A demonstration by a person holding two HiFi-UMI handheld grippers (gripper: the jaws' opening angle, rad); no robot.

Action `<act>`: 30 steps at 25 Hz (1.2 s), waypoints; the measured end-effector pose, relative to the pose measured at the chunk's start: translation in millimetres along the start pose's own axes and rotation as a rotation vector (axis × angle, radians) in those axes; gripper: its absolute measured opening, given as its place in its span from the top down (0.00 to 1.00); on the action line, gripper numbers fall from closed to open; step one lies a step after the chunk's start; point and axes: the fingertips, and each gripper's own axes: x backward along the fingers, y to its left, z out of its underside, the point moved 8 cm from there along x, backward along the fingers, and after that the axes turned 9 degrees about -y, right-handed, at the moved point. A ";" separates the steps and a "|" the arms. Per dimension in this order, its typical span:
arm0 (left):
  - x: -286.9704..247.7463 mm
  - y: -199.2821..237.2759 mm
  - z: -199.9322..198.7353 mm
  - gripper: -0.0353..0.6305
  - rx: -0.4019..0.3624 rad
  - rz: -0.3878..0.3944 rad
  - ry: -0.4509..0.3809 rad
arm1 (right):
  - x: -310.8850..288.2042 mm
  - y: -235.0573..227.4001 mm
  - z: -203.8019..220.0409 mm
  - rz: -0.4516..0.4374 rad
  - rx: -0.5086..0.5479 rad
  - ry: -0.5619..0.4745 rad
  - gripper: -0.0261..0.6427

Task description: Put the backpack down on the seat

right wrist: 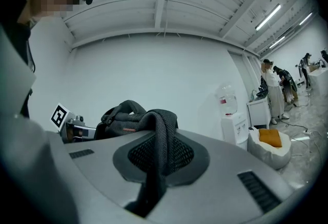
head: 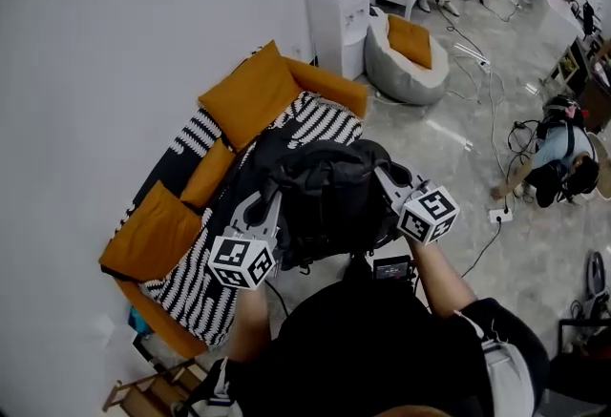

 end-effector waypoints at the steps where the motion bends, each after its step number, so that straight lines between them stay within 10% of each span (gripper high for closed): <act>1: -10.5 2.6 -2.0 0.90 0.000 0.000 -0.002 | -7.2 -9.0 -2.5 -0.001 0.001 -0.001 0.89; 30: -249.8 79.0 -2.7 0.90 0.015 -0.014 -0.018 | -159.2 -217.2 -20.6 -0.053 -0.002 0.045 0.89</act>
